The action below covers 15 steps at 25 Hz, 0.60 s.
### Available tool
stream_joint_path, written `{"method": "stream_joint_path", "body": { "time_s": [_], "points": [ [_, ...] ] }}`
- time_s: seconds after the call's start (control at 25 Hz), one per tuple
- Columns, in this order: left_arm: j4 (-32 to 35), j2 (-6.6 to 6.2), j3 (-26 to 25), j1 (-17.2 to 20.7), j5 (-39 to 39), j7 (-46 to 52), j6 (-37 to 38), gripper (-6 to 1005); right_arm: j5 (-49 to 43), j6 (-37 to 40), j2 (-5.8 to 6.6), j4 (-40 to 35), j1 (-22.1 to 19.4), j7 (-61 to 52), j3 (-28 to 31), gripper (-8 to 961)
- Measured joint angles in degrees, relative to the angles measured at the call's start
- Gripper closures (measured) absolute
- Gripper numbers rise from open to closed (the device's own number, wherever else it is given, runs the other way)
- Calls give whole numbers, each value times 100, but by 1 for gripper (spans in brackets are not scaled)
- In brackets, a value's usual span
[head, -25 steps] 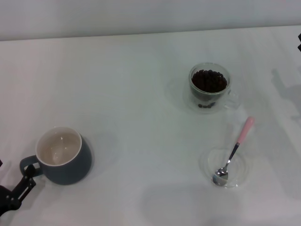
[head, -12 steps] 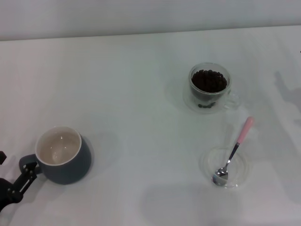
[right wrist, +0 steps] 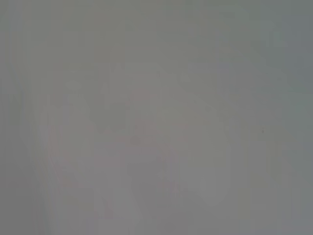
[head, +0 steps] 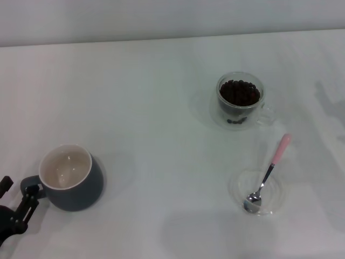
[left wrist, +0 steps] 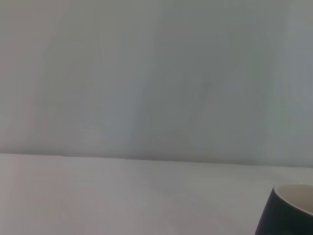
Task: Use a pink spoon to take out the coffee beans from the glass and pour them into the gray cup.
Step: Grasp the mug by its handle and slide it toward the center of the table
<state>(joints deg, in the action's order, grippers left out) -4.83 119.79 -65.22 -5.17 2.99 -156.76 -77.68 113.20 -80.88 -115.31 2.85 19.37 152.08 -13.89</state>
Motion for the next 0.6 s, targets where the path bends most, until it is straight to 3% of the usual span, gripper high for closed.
{"method": "stream_joint_path", "body": {
  "time_s": [0.08,0.6],
  "points": [
    [0,-1,0,-7,0,24,7,413,0,-14,0,-2,-2,-5,0,82],
    [0,-4,1,-59,-10,105,5,408,-51,5,4,15,-84,3,-52,82]
  ]
}}
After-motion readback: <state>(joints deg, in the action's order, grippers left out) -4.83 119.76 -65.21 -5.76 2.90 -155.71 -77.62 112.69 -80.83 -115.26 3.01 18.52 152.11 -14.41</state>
